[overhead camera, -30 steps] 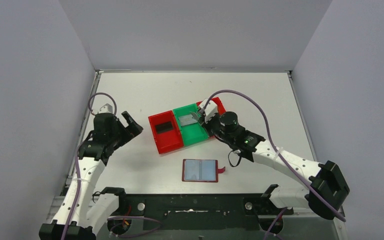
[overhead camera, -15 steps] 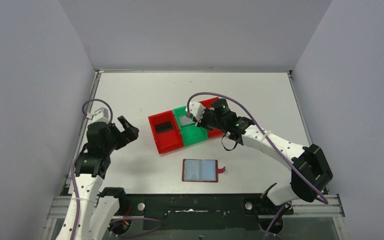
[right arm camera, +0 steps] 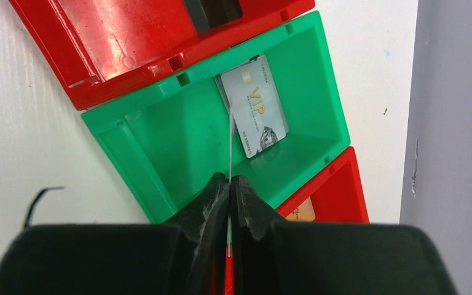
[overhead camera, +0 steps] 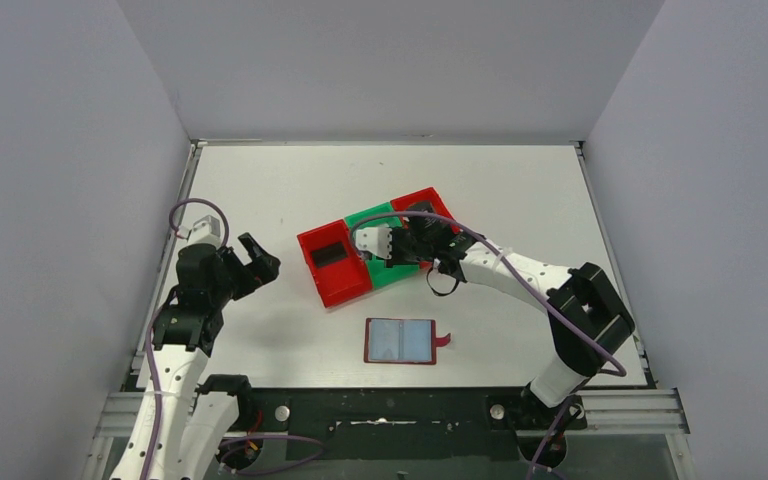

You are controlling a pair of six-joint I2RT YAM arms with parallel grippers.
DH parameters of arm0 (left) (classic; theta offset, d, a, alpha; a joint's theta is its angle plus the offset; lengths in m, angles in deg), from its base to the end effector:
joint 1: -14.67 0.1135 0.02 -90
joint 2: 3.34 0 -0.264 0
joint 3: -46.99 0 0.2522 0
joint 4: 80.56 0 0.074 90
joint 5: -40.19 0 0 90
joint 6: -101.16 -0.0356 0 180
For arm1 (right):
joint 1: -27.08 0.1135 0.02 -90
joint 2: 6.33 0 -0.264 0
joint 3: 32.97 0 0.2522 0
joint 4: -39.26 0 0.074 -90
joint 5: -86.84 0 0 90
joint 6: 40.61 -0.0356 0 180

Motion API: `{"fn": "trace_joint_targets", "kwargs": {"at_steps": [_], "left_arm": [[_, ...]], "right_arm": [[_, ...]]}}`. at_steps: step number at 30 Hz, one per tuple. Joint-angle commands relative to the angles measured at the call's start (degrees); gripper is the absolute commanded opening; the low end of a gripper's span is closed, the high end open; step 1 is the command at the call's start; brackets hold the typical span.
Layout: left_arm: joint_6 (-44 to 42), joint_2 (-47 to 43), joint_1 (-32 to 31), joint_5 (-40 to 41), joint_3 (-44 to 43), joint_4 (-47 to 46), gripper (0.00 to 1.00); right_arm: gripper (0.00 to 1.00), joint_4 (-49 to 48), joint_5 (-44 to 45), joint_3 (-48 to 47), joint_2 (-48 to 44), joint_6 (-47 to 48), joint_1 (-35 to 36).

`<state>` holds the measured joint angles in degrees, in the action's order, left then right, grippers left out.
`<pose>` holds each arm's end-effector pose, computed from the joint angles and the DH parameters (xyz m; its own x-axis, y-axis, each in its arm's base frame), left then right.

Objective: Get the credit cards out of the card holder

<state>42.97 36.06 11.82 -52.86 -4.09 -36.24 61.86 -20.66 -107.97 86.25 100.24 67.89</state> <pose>0.1549 -0.0096 0.2730 -0.5075 -0.5017 -0.7005 -0.2037 0.8598 -0.4682 0.2615 0.2400 0.2314 0.3099 -0.7096 -0.6328 -0.8820 0.0339 -0.4700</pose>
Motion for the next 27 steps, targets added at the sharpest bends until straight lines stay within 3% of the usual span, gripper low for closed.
{"fn": "trace_joint_targets", "kwargs": {"at_steps": [1,10,27], "left_arm": [[-1.12,-0.63,0.57,-0.15,-0.56,-3.73,0.97],[-1.75,-0.49,0.74,-1.68,-0.56,-4.20,0.97],[-2.19,-0.29,1.09,-3.22,-0.56,-4.68,0.97]], "right_arm": [[0.00,-0.54,-0.13,-3.14,1.12,2.58,0.37],[0.00,-3.42,1.38,-5.74,6.61,6.75,0.31],[0.02,-2.29,1.92,-19.88,21.75,15.68,-1.29]]}}
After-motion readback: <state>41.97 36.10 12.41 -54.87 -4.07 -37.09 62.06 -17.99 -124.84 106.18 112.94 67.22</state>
